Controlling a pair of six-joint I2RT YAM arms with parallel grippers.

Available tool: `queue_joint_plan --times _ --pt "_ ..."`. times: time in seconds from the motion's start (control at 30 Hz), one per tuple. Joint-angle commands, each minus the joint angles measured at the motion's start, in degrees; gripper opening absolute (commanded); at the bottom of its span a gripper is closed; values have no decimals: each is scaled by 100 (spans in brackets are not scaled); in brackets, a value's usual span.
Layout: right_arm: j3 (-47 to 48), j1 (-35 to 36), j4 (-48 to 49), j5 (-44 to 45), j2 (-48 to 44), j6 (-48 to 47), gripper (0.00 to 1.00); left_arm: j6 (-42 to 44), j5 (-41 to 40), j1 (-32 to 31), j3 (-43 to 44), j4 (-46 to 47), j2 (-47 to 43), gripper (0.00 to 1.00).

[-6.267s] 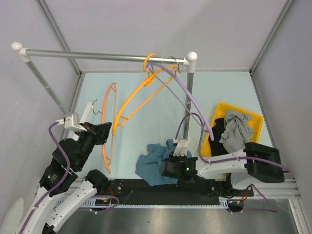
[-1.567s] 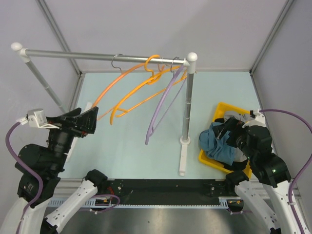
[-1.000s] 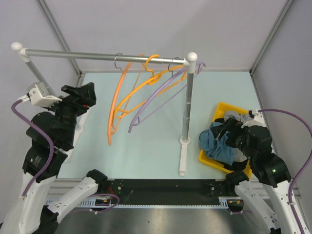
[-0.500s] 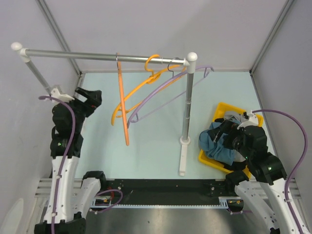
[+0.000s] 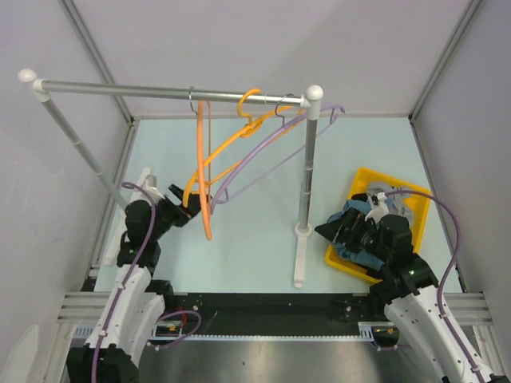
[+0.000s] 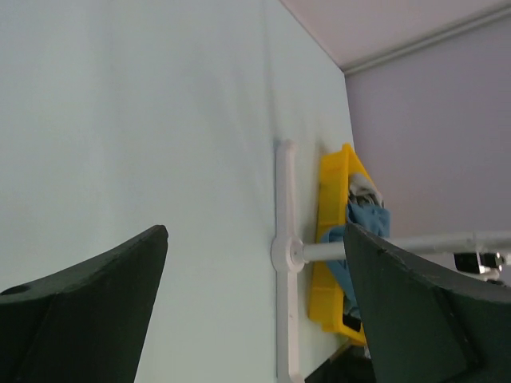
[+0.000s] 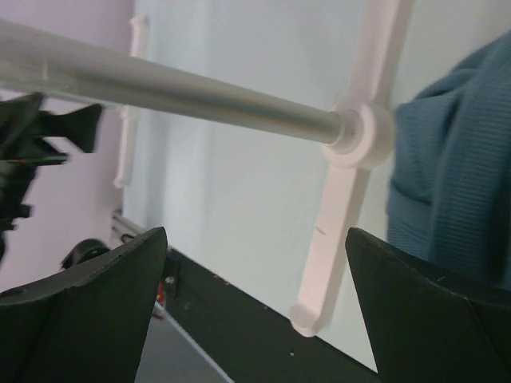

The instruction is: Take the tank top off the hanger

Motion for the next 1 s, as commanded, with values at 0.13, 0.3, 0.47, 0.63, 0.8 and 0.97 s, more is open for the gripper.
queue_joint_plan --times 0.13,0.3,0.47,0.63,0.8,0.97 --pt "-835 143 2204 -1323 -171 933 100 -521 -196 -2553 -1144 1159 -764 97" --pt "-1108 476 2487 -1210 5 1066 100 -951 -504 -3356 -2013 1555 -1702 97" --pt "-1591 881 2987 -1007 31 1329 100 -1286 -558 -3893 -2647 1564 -2724 97" --pt "-2162 1276 3856 -682 -100 1899 100 -1523 -321 -4104 -3219 1511 -3804 97" --pt "-2733 1944 4682 -147 -197 2138 100 -1330 -31 -4131 -3254 1221 -4518 99" --pt "-2945 2559 5106 522 -118 2209 100 -1260 268 -4122 -3263 1405 -4448 99"
